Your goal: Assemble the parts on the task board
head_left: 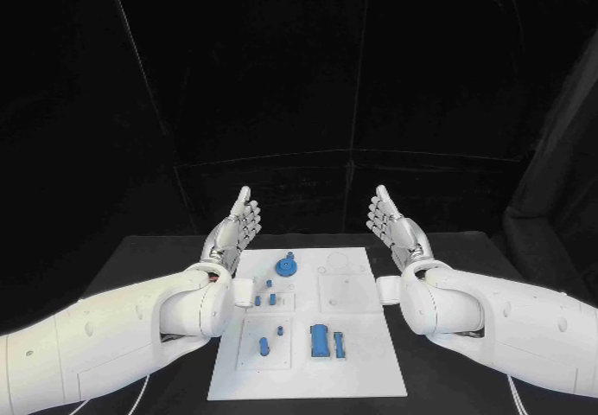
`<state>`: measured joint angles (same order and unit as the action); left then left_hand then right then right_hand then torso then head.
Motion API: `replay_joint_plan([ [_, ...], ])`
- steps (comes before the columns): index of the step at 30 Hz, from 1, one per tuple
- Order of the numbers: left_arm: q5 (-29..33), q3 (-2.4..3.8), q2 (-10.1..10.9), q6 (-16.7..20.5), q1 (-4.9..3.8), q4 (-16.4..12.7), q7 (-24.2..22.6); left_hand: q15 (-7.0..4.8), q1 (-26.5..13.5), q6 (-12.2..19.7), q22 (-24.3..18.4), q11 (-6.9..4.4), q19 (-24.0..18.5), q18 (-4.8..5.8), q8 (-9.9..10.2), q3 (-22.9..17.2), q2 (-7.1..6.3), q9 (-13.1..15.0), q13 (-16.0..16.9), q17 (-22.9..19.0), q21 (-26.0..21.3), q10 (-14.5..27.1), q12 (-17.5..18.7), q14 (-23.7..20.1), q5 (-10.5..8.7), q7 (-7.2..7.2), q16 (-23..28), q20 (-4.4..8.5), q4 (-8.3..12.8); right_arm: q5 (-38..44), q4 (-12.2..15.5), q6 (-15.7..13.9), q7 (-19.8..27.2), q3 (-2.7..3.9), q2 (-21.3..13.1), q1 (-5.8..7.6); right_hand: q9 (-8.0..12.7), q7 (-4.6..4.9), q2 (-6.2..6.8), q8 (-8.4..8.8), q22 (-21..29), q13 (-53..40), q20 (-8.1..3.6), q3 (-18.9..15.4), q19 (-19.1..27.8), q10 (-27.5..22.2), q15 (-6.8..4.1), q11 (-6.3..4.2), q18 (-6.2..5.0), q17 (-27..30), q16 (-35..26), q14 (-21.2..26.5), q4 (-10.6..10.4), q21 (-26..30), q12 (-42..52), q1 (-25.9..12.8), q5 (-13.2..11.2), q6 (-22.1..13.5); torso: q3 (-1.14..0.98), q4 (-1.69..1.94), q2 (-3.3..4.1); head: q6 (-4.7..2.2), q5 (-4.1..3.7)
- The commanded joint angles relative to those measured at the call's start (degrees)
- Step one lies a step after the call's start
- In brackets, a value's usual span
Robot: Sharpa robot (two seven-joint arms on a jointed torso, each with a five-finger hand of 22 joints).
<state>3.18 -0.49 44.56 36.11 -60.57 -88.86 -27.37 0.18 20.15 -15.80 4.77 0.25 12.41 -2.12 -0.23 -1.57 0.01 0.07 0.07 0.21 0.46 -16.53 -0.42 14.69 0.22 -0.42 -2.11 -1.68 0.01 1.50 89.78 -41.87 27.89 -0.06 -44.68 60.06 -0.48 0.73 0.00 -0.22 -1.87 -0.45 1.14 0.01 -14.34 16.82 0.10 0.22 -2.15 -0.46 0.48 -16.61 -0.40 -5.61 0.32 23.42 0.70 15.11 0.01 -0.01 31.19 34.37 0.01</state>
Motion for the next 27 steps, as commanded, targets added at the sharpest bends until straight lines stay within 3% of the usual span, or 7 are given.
replay_joint_plan([
  [1,-3.1,0.4,0.11,7.69,0.32,-0.93,-2.39,-0.18,-6.63,5.2,-4.77,-0.25,-4.11,2.12,0.23,1.57,-0.01,-0.07,-0.07,-0.21,-0.46,5.46,0.42,-4.84,-0.22,0.42,2.11,1.68,-0.01,-1.5,0.17,-2.25,1.9,0.06,-0.01,0.1,0.48,-0.73,0.0,0.22,1.87,0.45,-1.14,-0.01,4.7,-5.48,-0.1,-0.22,2.15,0.46,-0.48,5.42,0.4,5.61,-0.32,-7.64,-0.7,-4.96,-0.01,0.01,-0.01,0.01,-0.01],
  [19,-3.18,0.49,0.13,8.01,0.41,-1.1,-2.42,-0.18,-13.71,10.68,-4.77,-0.25,-8.34,2.12,0.23,1.57,-0.01,-0.07,-0.07,-0.21,-0.46,11.18,0.42,-9.96,-0.22,0.42,2.11,1.68,-0.01,-1.5,0.17,-2.25,1.9,0.06,-0.01,0.1,0.48,-0.73,0.0,0.22,1.87,0.45,-1.14,-0.01,9.65,-11.34,-0.1,-0.22,2.15,0.46,-0.48,11.25,0.4,5.61,-0.32,-15.85,-0.7,-10.14,-0.01,0.01,-0.01,0.01,-0.01],
  [20,-3.18,0.49,0.13,8.01,0.41,-1.1,-2.42,-0.18,-13.88,10.92,-4.77,-0.25,-12.41,2.12,0.23,1.57,-0.01,-0.07,-0.07,-0.21,-0.46,11.32,0.42,-9.96,-0.22,0.42,2.11,1.68,-0.01,-1.5,0.17,-2.25,1.9,0.06,-0.01,0.1,0.48,-0.73,0.0,0.22,1.87,0.45,-1.14,-0.01,9.75,-11.61,-0.1,-0.22,2.15,0.46,-0.48,11.32,0.4,5.61,-0.32,-16.14,-0.7,-10.37,-0.01,0.01,-0.01,0.01,-0.01],
  [23,-3.18,0.49,0.13,8.01,0.41,-1.1,-2.42,-0.18,-14.53,11.41,-4.77,-0.25,-12.41,2.12,0.23,1.57,-0.01,-0.07,-0.07,-0.21,-0.46,11.87,0.42,-10.53,-0.22,0.42,2.11,1.68,-0.01,-1.5,0.17,-2.25,1.9,0.06,-0.01,0.1,0.48,-0.73,0.0,0.22,1.87,0.45,-1.14,-0.01,10.17,-12.03,-0.1,-0.22,2.15,0.46,-0.48,11.83,0.4,5.61,-0.32,-16.83,-0.7,-10.84,-0.01,0.01,-0.01,0.01,-0.01],
  [24,-3.18,0.49,0.13,8.01,0.41,-1.1,-2.42,-0.18,-14.68,11.58,-4.77,-0.25,-12.41,2.12,0.23,1.57,-0.01,-0.07,-0.07,-0.21,-0.46,12.09,0.42,-10.56,-0.22,0.42,2.11,1.68,-0.01,-1.5,0.17,-2.25,1.9,0.06,-0.01,0.1,0.48,-0.73,0.0,0.22,1.87,0.45,-1.14,-0.01,14.34,-12.66,-0.1,-0.22,2.15,0.46,-0.48,12.49,0.4,5.61,-0.32,-17.67,-0.7,-15.11,-0.01,0.01,-0.01,0.01,-0.01],
  [26,-3.18,0.49,0.13,8.01,0.41,-1.1,-2.42,-0.18,-15.0,11.74,-4.77,-0.25,-12.41,2.12,0.23,1.57,-0.01,-0.07,-0.07,-0.21,-0.46,12.31,0.42,-14.69,-0.22,0.42,2.11,1.68,-0.01,-1.5,0.17,-2.25,1.9,0.06,-0.01,0.1,0.48,-0.73,0.0,0.22,1.87,0.45,-1.14,-0.01,14.34,-16.82,-0.1,-0.22,2.15,0.46,-0.48,16.61,0.4,5.61,-0.32,-23.42,-0.7,-15.11,-0.01,0.01,-0.01,0.01,-0.01],
  [27,-3.18,0.49,0.13,8.01,0.41,-1.1,-2.42,-0.18,-15.25,15.8,-4.77,-0.25,-12.41,2.12,0.23,1.57,-0.01,-0.07,-0.07,-0.21,-0.46,16.53,0.42,-14.69,-0.22,0.42,2.11,1.68,-0.01,-1.5,0.17,-2.25,1.9,0.06,-0.01,0.1,0.48,-0.73,0.0,0.22,1.87,0.45,-1.14,-0.01,14.34,-16.82,-0.1,-0.22,2.15,0.46,-0.48,16.61,0.4,5.61,-0.32,-23.42,-0.7,-15.11,-0.01,0.01,-0.01,0.01,-0.01],
])
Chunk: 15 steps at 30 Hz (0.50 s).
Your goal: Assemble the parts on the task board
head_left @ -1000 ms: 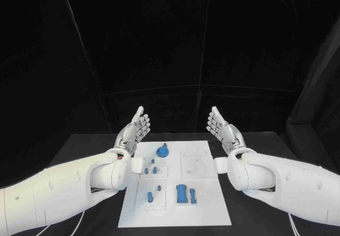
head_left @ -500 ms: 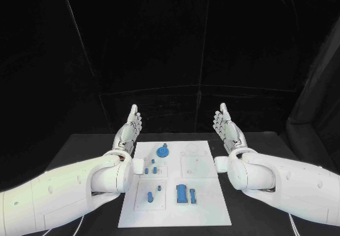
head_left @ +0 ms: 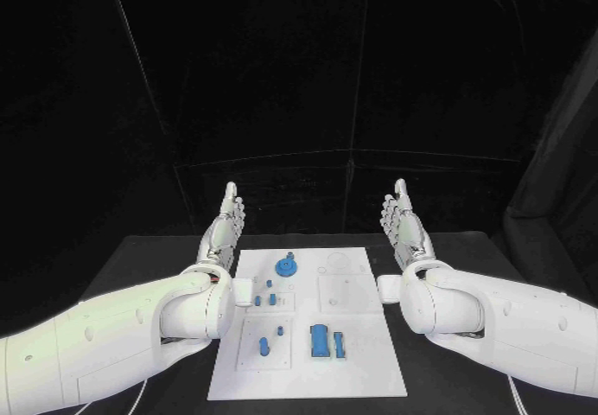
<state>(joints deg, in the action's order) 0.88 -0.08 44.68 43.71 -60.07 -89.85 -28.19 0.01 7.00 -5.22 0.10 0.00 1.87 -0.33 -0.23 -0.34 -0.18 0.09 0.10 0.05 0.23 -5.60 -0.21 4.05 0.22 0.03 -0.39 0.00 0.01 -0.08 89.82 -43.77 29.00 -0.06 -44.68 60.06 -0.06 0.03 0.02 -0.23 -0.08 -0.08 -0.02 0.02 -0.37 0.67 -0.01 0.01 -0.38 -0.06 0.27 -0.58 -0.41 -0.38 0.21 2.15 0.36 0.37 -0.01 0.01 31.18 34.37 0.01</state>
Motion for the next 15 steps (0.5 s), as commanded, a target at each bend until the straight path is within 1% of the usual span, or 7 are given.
replay_joint_plan([
  [1,-0.88,0.08,0.01,0.41,-0.09,-0.1,-1.6,-0.01,-2.41,5.22,-0.1,0.0,-1.87,0.33,0.23,0.34,0.18,-0.09,-0.1,-0.05,-0.23,5.6,0.21,-4.05,-0.22,-0.03,0.39,0.0,-0.01,0.08,0.13,-0.35,0.8,0.06,-0.01,0.1,0.06,-0.03,-0.02,0.23,0.08,0.08,0.02,-0.02,0.37,-0.67,0.01,-0.01,0.38,0.06,-0.27,0.58,0.41,0.38,-0.21,-2.15,-0.36,-0.37,0.01,-0.01,0.0,0.01,-0.01],
  [2,-0.88,0.08,0.01,0.41,-0.09,-0.1,-1.6,-0.01,-7.0,5.22,-0.1,0.0,-1.87,0.33,0.23,0.34,0.18,-0.09,-0.1,-0.05,-0.23,5.6,0.21,-4.05,-0.22,-0.03,0.39,0.0,-0.01,0.08,0.13,-0.35,0.8,0.06,-0.01,0.1,0.06,-0.03,-0.02,0.23,0.08,0.08,0.02,-0.02,0.37,-0.67,0.01,-0.01,0.38,0.06,-0.27,0.58,0.41,0.38,-0.21,-2.15,-0.36,-0.37,0.01,-0.01,0.0,0.01,-0.01],
  [15,-0.88,0.08,0.01,0.41,-0.09,-0.1,-1.6,-0.01,-7.0,5.22,-0.1,0.0,-1.87,0.33,0.23,0.34,0.18,-0.09,-0.1,-0.05,-0.23,5.6,0.21,-4.05,-0.22,-0.03,0.39,0.0,-0.01,0.08,0.13,-0.35,0.8,0.06,-0.01,0.1,0.06,-0.03,-0.02,0.23,0.08,0.08,0.02,-0.02,0.37,-0.67,0.01,-0.01,0.38,0.06,-0.27,0.58,0.41,0.38,-0.21,-2.15,-0.36,-0.37,0.01,-0.01,0.0,0.01,-0.01],
])
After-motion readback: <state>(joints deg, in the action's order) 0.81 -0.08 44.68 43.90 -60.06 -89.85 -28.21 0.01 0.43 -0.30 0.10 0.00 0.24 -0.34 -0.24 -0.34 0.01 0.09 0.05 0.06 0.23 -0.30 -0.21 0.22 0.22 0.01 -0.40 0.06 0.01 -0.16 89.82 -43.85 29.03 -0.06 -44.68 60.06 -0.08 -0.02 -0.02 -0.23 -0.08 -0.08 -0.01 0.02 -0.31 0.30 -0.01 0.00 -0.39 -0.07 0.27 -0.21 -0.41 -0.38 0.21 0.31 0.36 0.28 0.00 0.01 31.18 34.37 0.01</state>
